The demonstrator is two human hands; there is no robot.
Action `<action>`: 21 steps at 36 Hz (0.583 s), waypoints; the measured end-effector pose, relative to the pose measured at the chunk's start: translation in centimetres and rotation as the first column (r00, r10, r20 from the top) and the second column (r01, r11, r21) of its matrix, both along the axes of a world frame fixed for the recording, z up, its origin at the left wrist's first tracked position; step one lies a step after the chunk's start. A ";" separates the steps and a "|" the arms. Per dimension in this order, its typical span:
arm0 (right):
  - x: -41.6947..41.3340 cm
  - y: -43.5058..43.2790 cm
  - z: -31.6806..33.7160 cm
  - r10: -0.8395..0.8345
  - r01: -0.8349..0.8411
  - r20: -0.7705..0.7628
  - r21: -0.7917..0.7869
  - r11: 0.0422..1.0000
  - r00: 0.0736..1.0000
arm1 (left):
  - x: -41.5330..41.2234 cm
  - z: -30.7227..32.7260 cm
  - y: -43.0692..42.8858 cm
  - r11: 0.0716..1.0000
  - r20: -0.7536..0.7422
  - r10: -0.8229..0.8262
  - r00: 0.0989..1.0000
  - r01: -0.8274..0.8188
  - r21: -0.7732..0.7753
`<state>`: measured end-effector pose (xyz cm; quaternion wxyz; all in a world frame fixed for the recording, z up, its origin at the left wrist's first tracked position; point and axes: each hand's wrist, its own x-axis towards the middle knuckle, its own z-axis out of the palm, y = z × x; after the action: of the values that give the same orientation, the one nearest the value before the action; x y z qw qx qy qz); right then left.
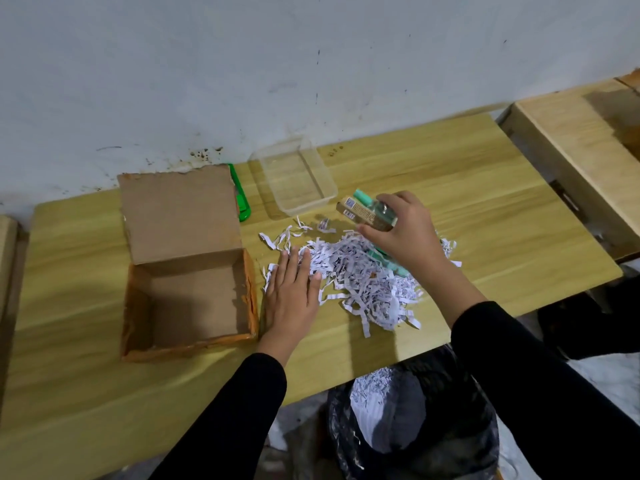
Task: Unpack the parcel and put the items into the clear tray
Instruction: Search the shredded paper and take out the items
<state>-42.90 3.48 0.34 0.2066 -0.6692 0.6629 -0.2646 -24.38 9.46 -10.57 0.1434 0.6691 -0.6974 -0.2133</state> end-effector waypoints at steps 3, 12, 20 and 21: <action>-0.6 -1.5 0.0 -0.037 0.037 0.002 0.016 0.999 0.999 | -0.1 0.0 -0.1 1.000 0.014 0.014 1.000 -0.014 -0.002; -0.9 -7.4 -2.9 -0.179 0.176 0.008 0.130 0.976 0.984 | -0.7 -0.8 -0.6 0.993 0.104 0.082 0.991 -0.072 -0.098; 1.0 -12.1 -6.0 -0.287 0.283 0.012 0.136 0.950 0.958 | -0.9 -0.7 -0.6 0.993 0.105 0.080 0.991 -0.070 -0.096; 1.3 -12.6 -6.2 -0.293 0.289 0.006 0.135 0.948 0.956 | -0.9 -0.7 -0.6 0.994 0.099 0.079 0.992 -0.071 -0.086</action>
<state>-41.56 -9.15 -5.82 0.2180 -0.5453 0.7677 -0.2563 -25.29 8.88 -11.25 0.1428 0.6983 -0.6863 -0.1446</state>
